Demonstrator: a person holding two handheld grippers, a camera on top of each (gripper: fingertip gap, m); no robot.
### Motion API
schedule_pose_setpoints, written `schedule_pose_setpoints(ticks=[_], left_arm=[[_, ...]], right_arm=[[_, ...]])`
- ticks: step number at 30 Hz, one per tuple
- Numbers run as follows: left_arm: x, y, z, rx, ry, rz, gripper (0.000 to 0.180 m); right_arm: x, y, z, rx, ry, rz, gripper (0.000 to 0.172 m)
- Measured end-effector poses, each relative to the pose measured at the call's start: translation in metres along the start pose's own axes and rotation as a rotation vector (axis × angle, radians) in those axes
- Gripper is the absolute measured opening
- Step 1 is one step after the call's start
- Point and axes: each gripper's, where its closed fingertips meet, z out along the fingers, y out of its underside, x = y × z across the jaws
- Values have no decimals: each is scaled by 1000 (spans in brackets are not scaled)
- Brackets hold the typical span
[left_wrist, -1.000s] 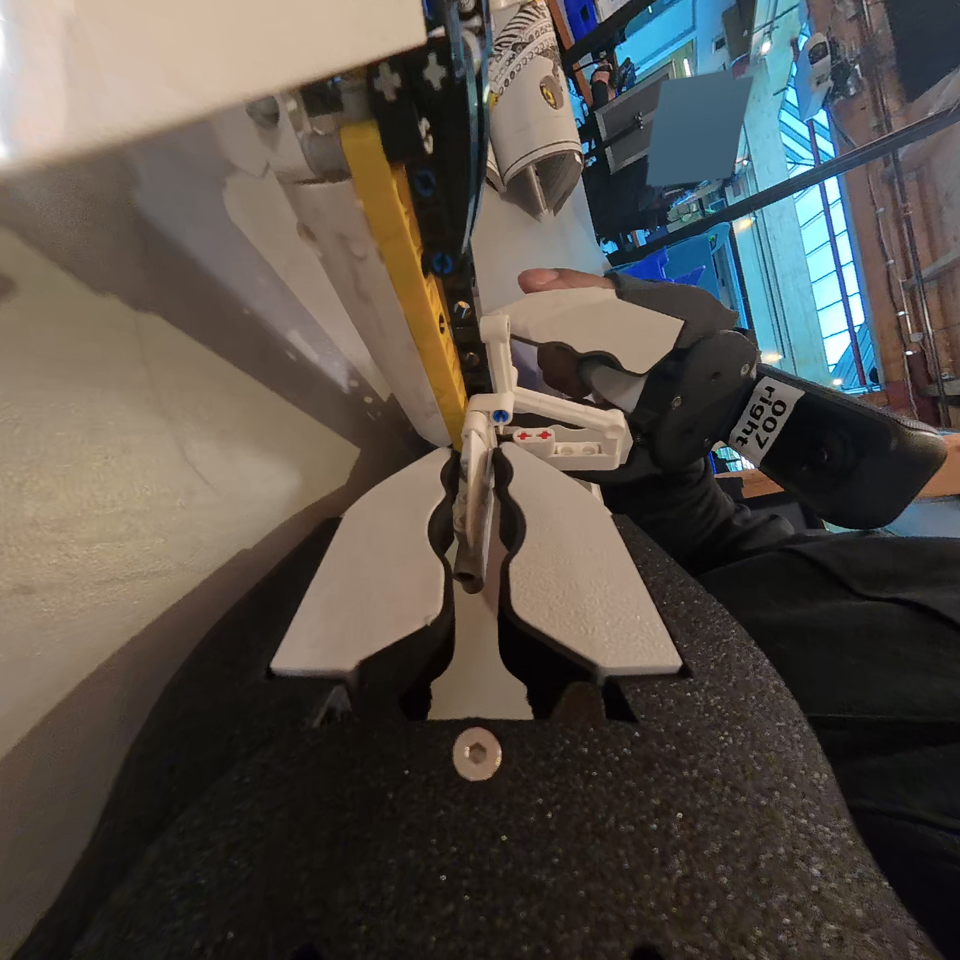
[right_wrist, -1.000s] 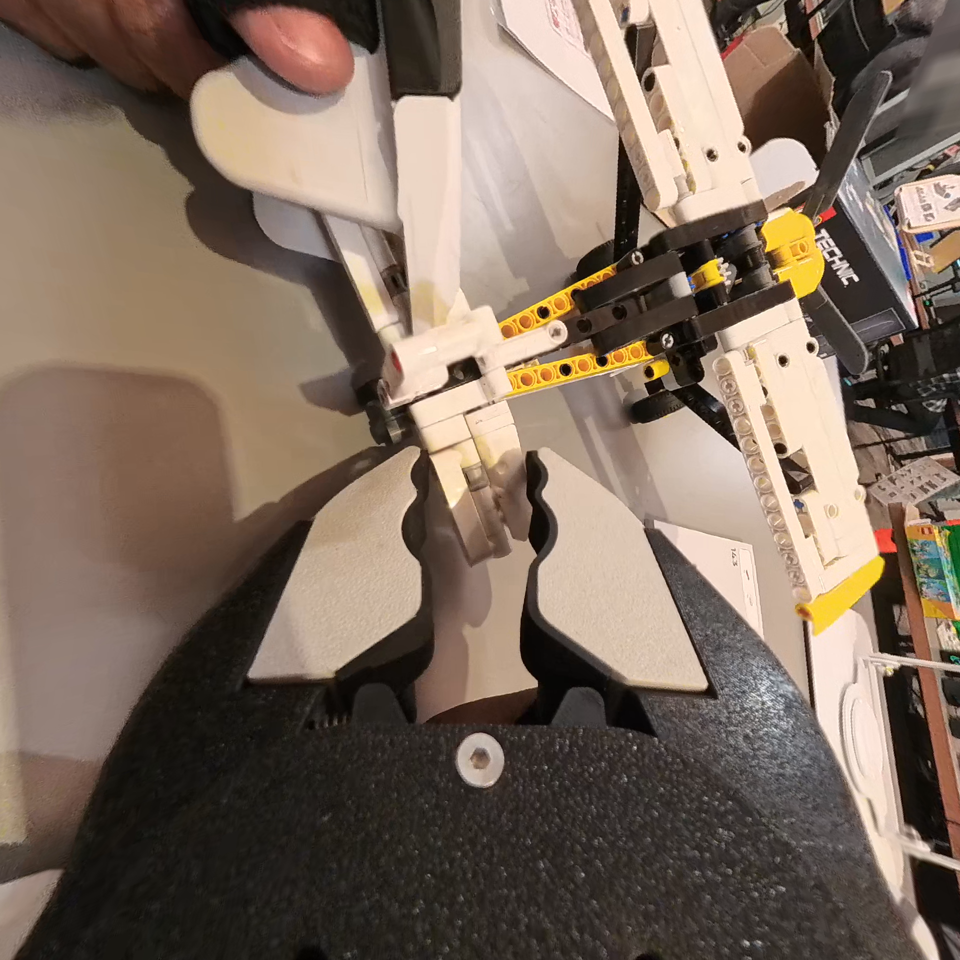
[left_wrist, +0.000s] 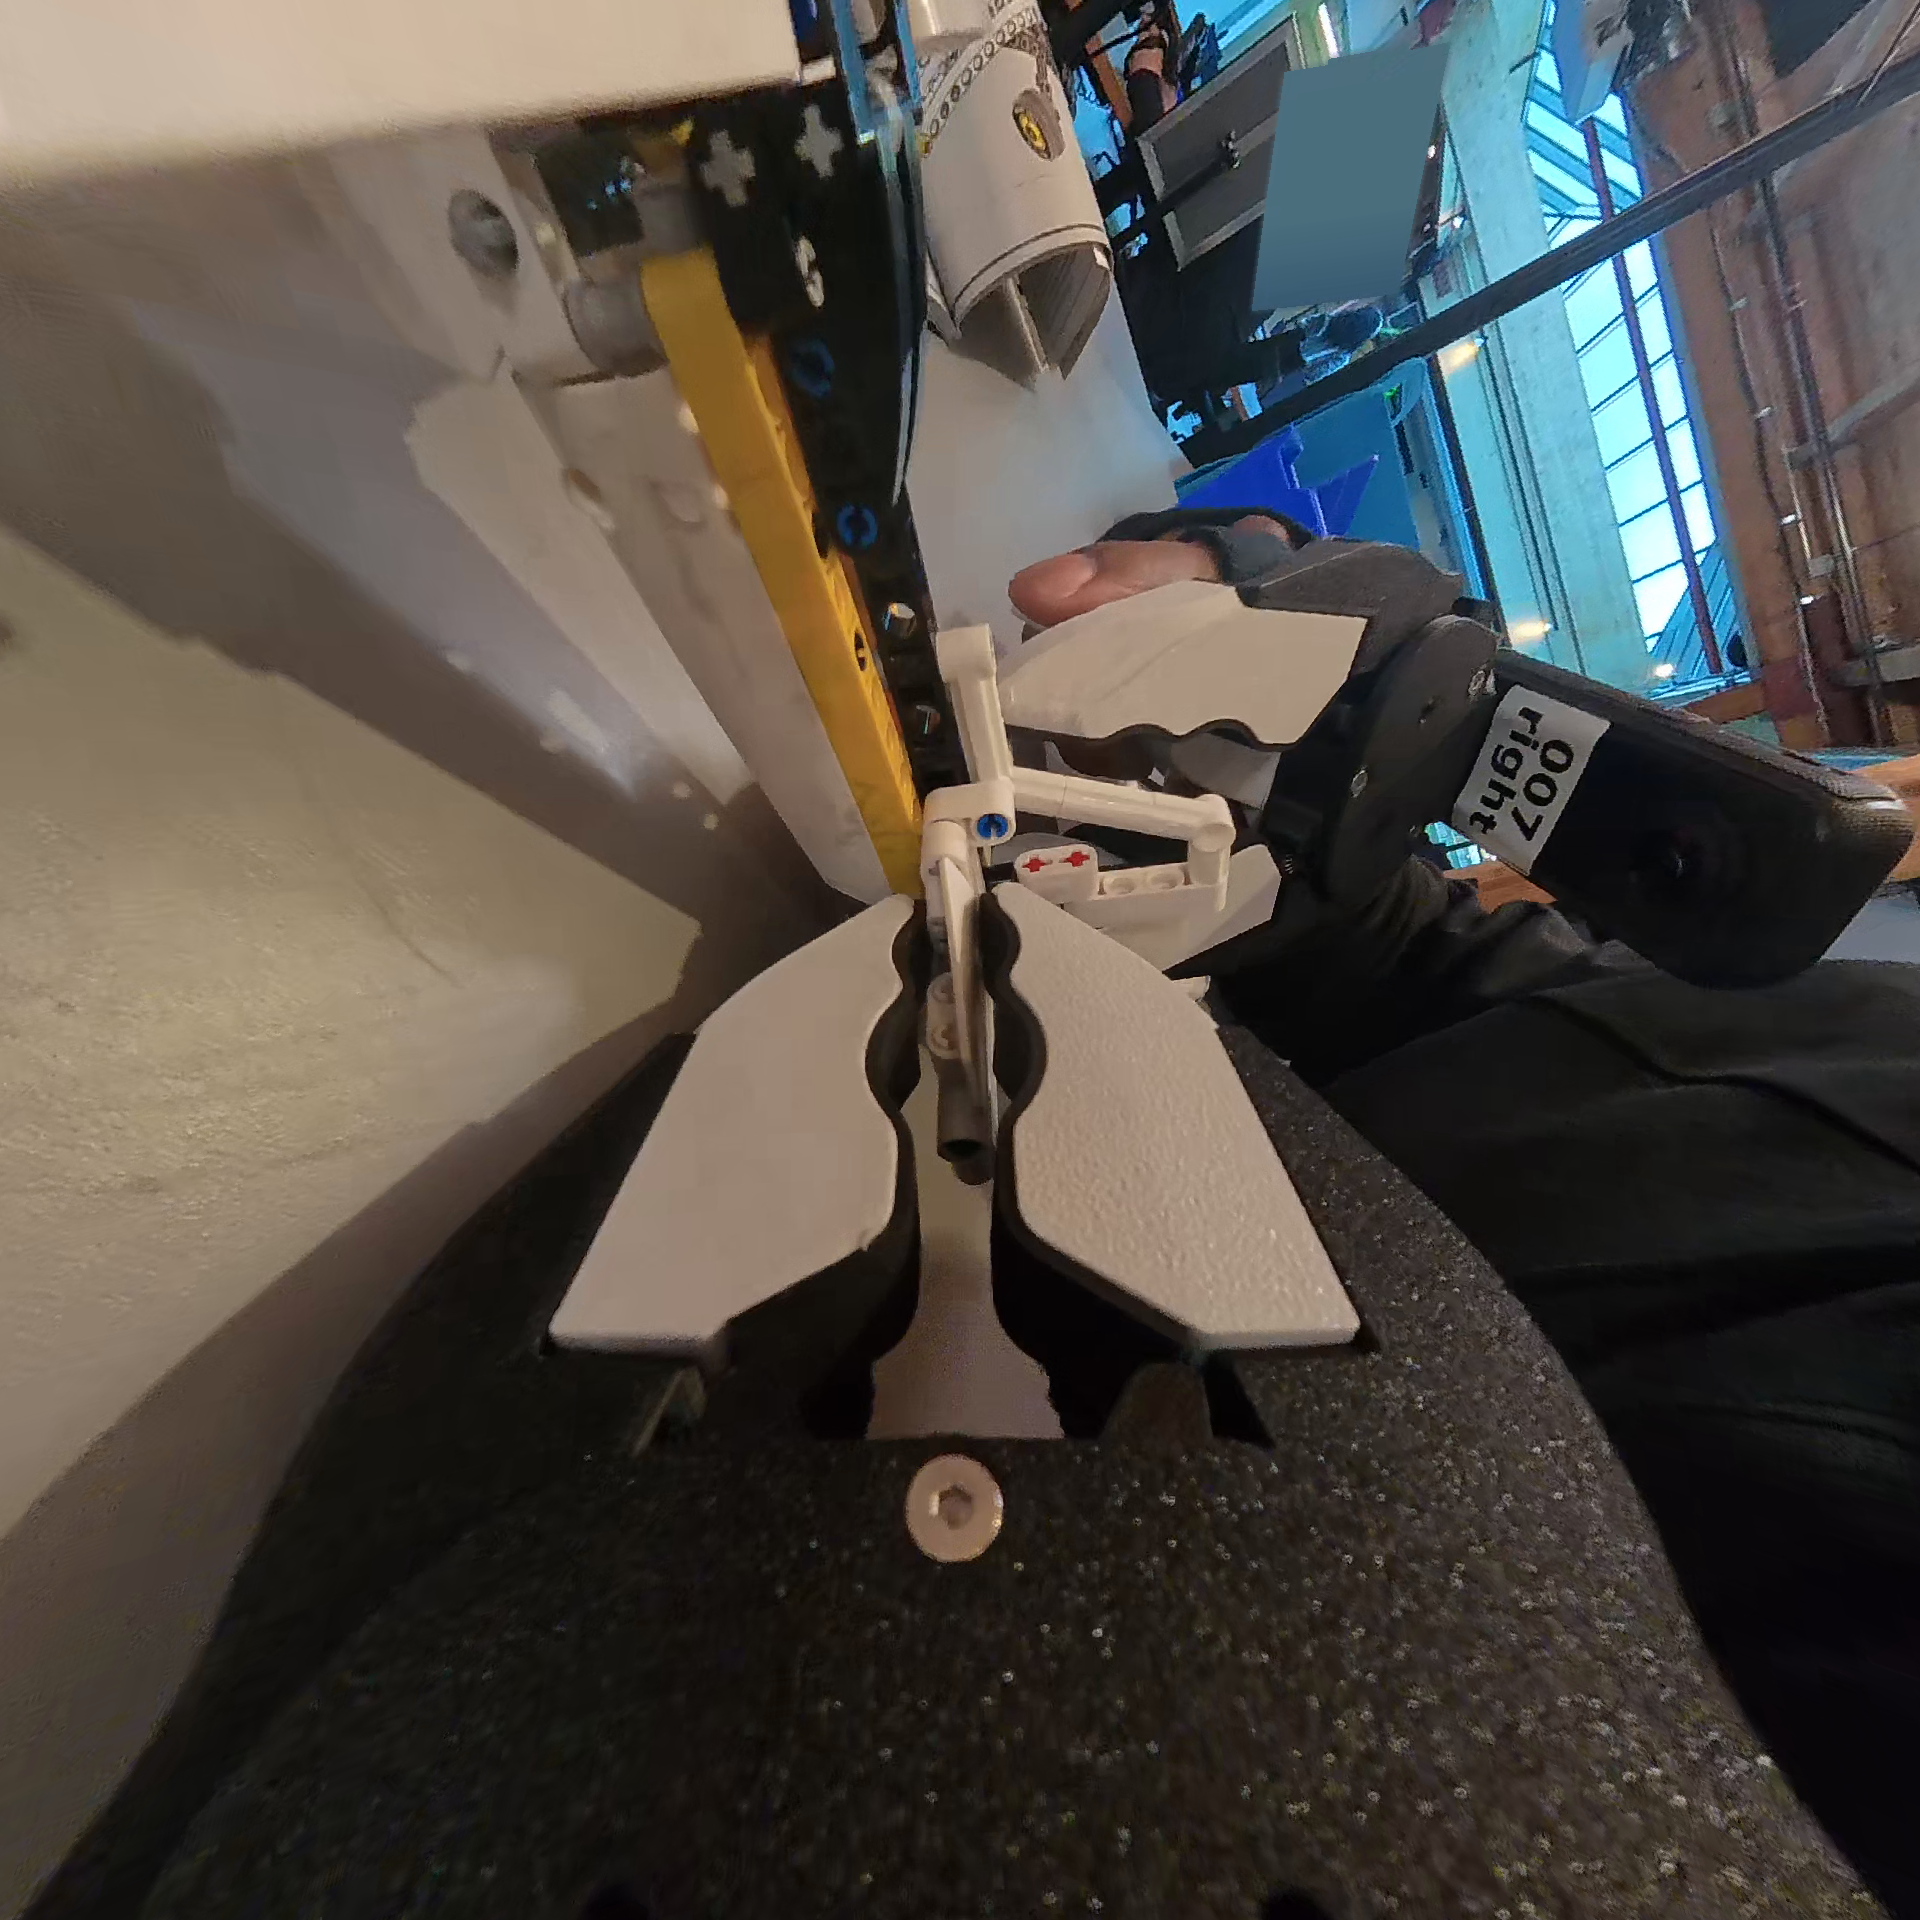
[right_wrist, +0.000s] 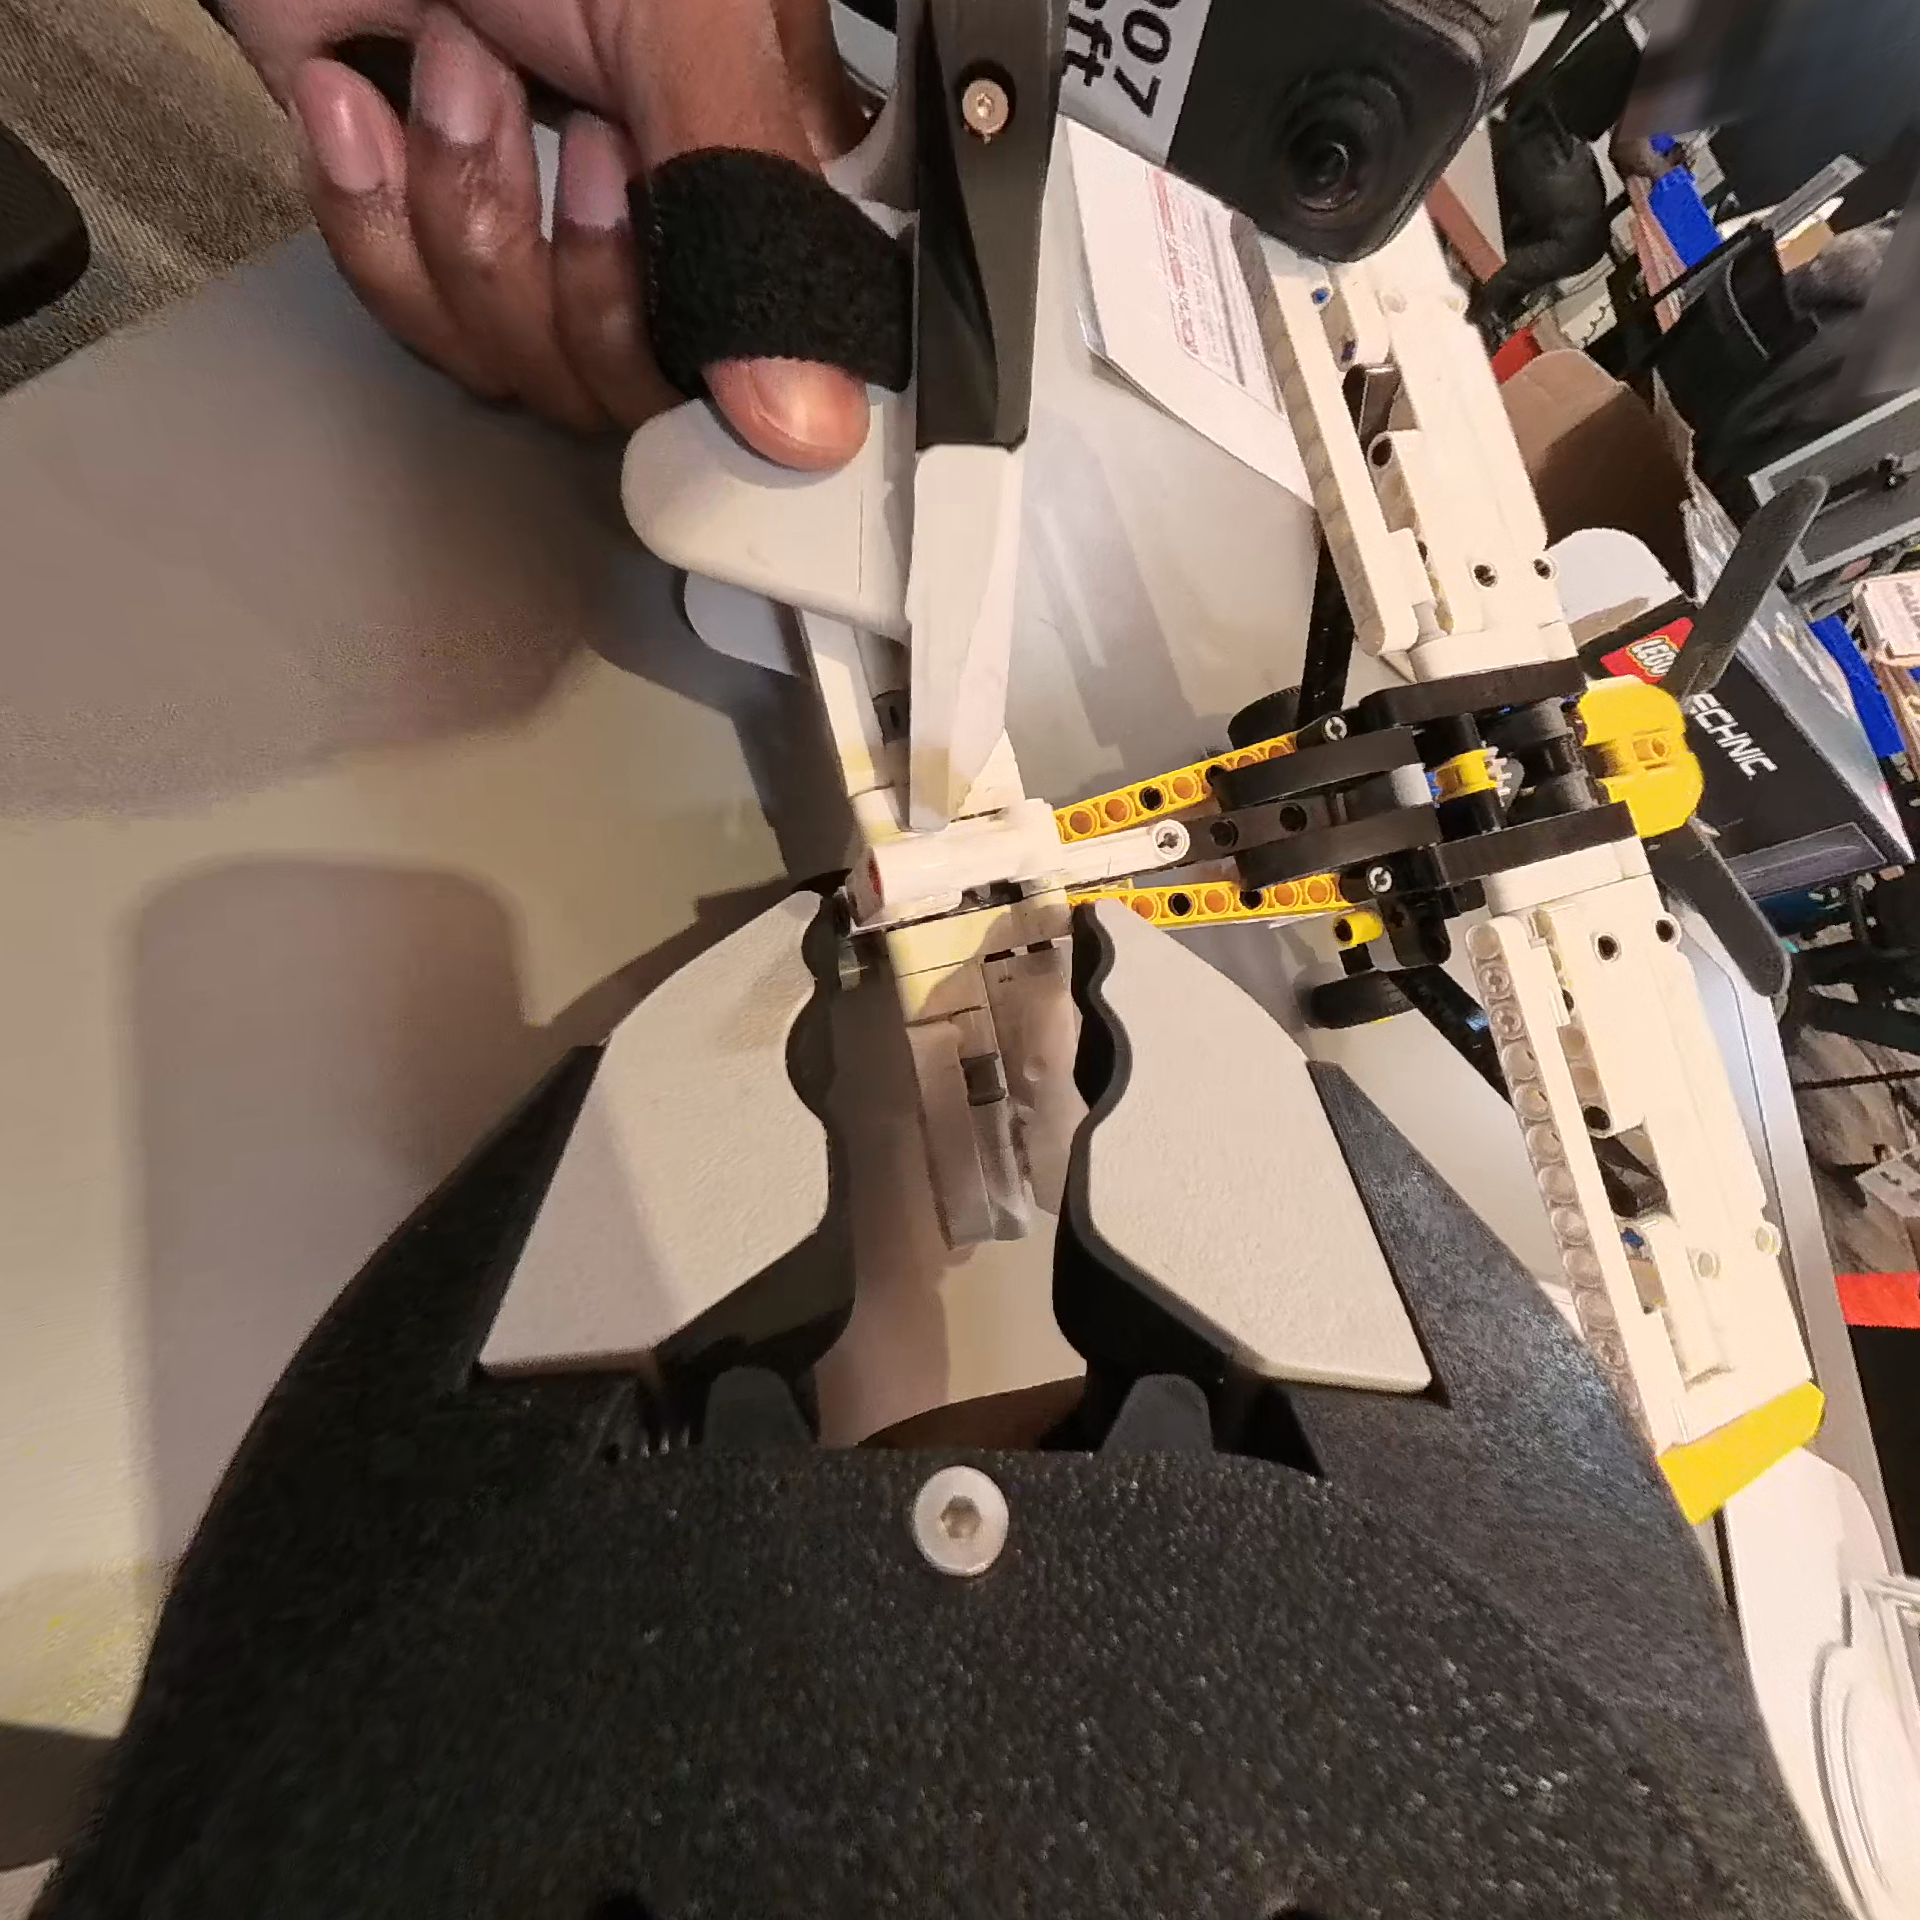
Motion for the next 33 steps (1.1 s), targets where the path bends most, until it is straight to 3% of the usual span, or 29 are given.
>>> schedule_pose_setpoints(ticks=[15,33], left_arm=[[-7,-7,3,-78,10,37,12],[-7,-7,4,-93,5,78,20]], right_arm=[[9,6,10,18,127,0,44],[10,8,9,17,104,31,44]])
